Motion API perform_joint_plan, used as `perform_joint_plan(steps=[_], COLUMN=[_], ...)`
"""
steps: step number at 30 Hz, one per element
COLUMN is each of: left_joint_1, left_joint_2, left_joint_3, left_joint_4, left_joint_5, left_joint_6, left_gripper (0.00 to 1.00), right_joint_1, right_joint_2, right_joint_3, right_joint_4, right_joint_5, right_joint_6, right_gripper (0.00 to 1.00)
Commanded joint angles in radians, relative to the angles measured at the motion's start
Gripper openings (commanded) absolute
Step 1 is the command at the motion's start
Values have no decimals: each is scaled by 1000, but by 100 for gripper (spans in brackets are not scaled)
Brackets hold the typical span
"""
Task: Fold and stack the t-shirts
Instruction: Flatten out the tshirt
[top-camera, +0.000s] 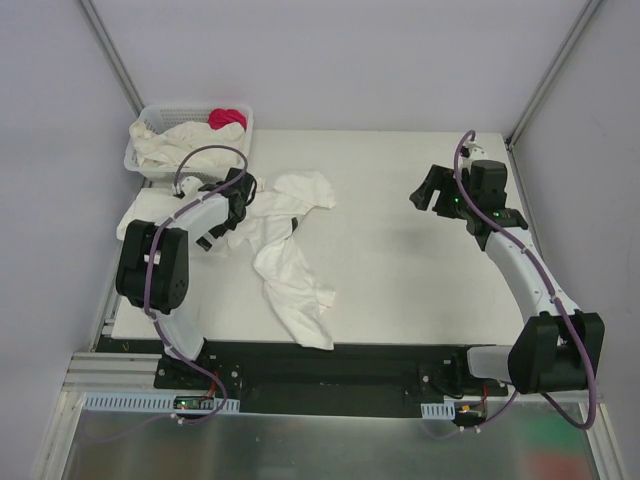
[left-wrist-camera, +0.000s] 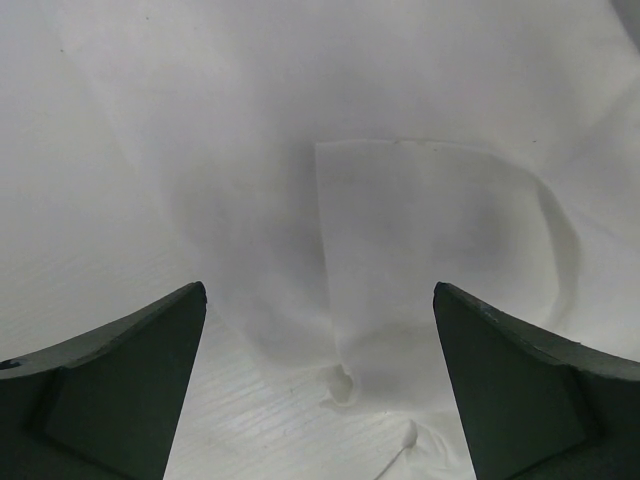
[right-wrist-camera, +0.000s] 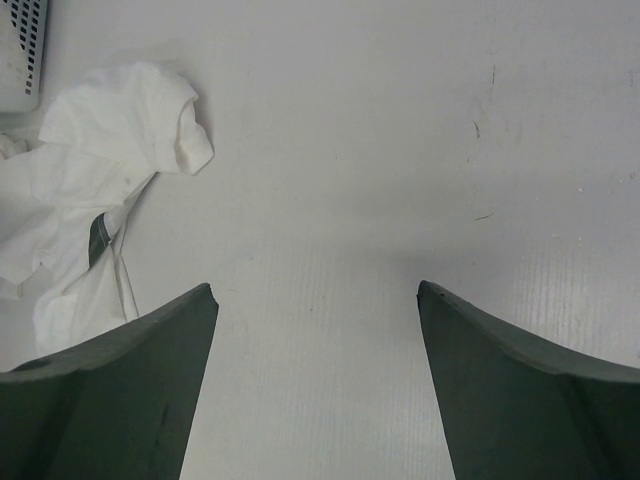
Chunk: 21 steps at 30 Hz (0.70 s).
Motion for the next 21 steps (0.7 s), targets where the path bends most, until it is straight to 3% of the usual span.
perform_joint_plan(steps=[1, 21], left_joint_1=[30, 76], left_joint_2=[27, 169], left_joint_3=[37, 221], left_joint_4=[-22, -16], left_joint_5=[26, 94], left_joint_6=[-47, 39], left_gripper=[95, 90], right_joint_1=[-12, -20], right_joint_2=[-28, -17], right_joint_3=[-3, -8], right_joint_4=[20, 28], right_joint_5=[-24, -21], right_joint_6=[10, 4], right_gripper=[84, 81])
